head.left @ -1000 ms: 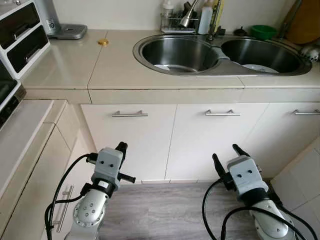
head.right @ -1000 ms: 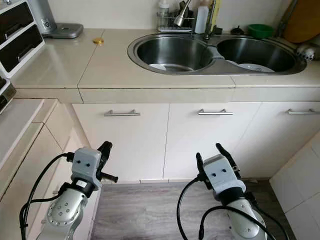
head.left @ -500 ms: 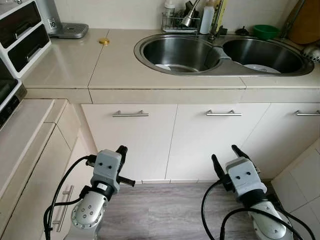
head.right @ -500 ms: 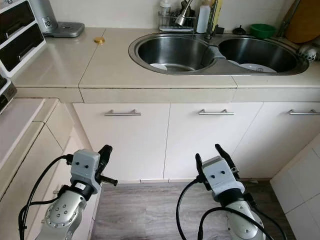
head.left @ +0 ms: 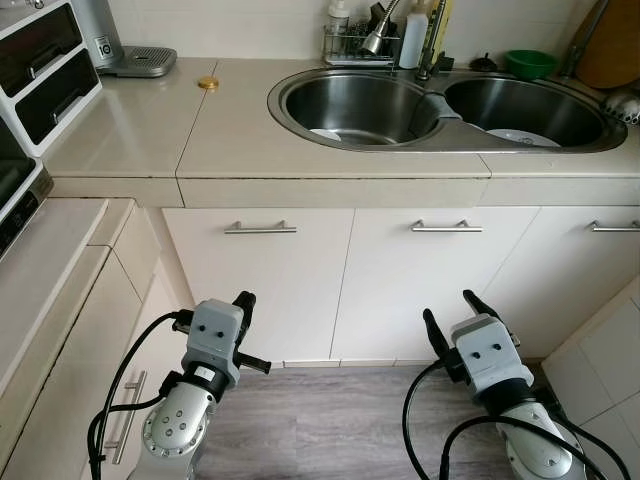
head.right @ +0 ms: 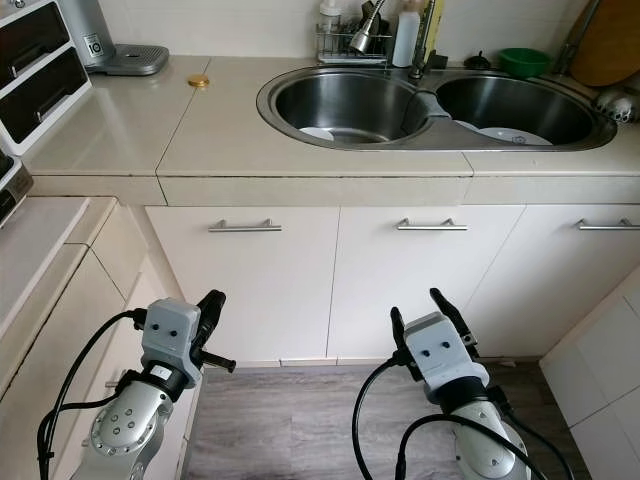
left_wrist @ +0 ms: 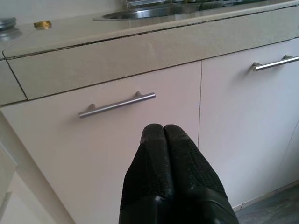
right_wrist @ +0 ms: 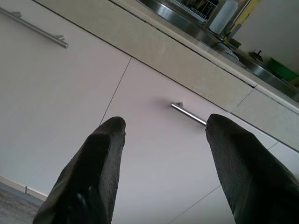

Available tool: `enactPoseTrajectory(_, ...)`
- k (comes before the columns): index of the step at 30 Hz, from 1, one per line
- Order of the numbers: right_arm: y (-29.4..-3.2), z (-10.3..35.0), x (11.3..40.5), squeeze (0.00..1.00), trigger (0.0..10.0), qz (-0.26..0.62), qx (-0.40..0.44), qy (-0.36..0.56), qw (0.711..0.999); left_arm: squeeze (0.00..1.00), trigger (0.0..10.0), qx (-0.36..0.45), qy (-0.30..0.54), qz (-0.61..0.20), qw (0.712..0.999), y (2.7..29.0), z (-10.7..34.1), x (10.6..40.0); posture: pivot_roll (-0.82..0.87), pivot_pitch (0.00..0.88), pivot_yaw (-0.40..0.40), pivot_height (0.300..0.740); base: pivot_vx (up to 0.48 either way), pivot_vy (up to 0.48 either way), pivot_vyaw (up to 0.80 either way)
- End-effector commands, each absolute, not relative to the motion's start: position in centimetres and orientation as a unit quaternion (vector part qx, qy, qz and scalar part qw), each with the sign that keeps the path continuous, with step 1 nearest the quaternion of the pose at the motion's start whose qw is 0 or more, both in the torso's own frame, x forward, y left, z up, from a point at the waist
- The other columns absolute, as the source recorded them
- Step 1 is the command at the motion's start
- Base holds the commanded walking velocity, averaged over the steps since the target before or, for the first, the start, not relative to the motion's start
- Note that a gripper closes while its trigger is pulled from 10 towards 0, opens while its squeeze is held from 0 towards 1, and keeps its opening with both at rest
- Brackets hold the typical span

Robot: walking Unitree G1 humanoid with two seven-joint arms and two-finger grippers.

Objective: Kitchen organization

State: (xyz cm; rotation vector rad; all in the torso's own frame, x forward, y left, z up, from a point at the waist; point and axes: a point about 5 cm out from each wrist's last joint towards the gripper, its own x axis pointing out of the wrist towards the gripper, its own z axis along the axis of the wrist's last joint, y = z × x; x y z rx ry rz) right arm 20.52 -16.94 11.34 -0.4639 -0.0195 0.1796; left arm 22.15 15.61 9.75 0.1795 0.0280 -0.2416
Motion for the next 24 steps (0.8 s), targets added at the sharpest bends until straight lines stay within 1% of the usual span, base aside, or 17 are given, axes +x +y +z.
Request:
enactPoseTrajectory(1, -17.0, 11.4, 20.6, 0.00, 10.0, 0.089, -0.232, -0.011, 0.969, 0.00, 10.0, 0.087, 0.012, -0.124, 0.988, 15.5, 9.9, 22.1, -0.06, 0.000, -0.059, 0.740, 0.000, 0.000, 0.00)
enactPoseTrajectory(14, -17.0, 11.4, 20.6, 0.00, 10.0, 0.089, -0.233, -0.010, 0.968, 0.00, 10.0, 0.087, 0.013, -0.125, 0.988, 15.5, 9.9, 22.1, -0.06, 0.000, -0.059, 0.740, 0.000, 0.000, 0.00)
enactPoseTrajectory(17, -17.0, 11.0, 20.7, 0.00, 10.0, 0.086, -0.227, -0.008, 0.970, 0.00, 10.0, 0.086, 0.009, -0.146, 0.985, 14.6, 10.0, 22.3, -0.07, 0.000, -0.055, 0.740, 0.000, 0.000, 0.00)
enactPoseTrajectory(22, -17.0, 11.1, 20.8, 0.00, 10.0, 0.087, -0.228, -0.009, 0.970, 0.00, 10.0, 0.088, 0.008, -0.153, 0.984, 14.4, 10.0, 22.3, -0.07, 0.000, -0.052, 0.740, 0.000, 0.000, 0.00)
enactPoseTrajectory(24, -17.1, 11.7, 21.6, 0.00, 10.0, 0.073, -0.220, -0.012, 0.973, 0.00, 10.0, 0.092, -0.001, -0.144, 0.985, 14.5, 10.2, 23.1, -0.07, 0.000, -0.049, 0.740, 0.000, 0.000, 0.00)
